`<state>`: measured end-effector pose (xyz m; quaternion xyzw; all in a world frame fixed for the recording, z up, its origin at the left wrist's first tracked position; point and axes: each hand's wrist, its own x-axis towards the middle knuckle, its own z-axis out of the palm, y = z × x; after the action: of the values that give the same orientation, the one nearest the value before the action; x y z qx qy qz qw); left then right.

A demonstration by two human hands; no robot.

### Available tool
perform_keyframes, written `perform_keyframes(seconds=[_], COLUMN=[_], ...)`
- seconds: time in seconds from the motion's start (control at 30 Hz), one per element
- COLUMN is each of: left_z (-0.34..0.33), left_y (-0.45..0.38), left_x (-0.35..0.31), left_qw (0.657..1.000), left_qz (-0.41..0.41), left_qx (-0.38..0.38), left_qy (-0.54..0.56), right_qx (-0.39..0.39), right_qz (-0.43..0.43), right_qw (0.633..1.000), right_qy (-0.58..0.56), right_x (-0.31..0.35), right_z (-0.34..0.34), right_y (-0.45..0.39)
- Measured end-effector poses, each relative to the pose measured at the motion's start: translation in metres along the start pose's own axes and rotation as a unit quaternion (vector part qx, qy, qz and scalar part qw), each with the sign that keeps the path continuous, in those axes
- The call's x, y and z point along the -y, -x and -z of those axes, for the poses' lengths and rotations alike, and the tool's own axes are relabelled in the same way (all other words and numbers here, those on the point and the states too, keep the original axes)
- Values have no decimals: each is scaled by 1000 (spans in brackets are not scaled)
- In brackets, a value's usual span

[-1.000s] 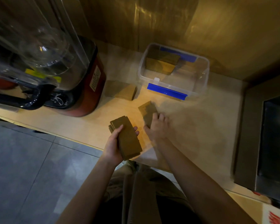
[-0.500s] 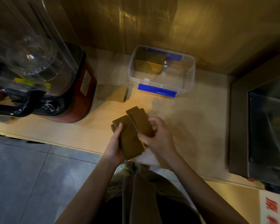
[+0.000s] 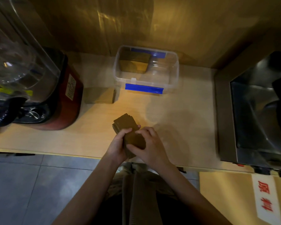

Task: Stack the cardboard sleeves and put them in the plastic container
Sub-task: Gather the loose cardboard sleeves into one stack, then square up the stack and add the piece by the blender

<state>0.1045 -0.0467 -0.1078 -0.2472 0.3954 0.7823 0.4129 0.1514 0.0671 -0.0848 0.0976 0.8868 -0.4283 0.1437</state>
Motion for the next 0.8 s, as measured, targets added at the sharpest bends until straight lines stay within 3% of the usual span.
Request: perform_keyframes(seconds=[0.1, 0.17, 0.2, 0.27, 0.33, 0.37, 0.43, 0.57, 0.7, 0.8], left_z=[-6, -11, -14, -20, -25, -27, -28, -20, 2, 13], left_y=[-1, -1, -2, -4, -5, -5, -5, -5, -11, -22], left_x=[-3, -4, -4, -1, 2, 2, 2, -8, -14, -7], left_qw=[999, 998, 998, 995, 992, 990, 988, 987, 972, 915], left_qz=[-12, -23, -32, -63, -101, -119, -135, -129, -175, -223], left_qx=[-24, -43, -52, -69, -81, -78, -49, -23, -16, -87], left_qy=[25, 34, 33, 20, -6, -22, -50, -88, -157, -325], right_qx=[-49, -93, -66, 43, 106, 115, 117, 92, 16, -34], right_qz=[-68, -176, -240, -326, -338, -325, -291, -252, -199, -121], right_qw=[983, 939, 902, 791, 701, 683, 687, 747, 874, 948], right_qy=[-163, -279, -353, -516, -619, -643, -655, -608, -443, -292], right_x=[-5, -11, -15, -19, -20, -21, -25, -41, -48, -56], right_z=[5, 9, 10, 11, 13, 14, 15, 23, 38, 38], right_y=[-1, -4, -5, -5, -2, 0, -1, -5, -7, -16])
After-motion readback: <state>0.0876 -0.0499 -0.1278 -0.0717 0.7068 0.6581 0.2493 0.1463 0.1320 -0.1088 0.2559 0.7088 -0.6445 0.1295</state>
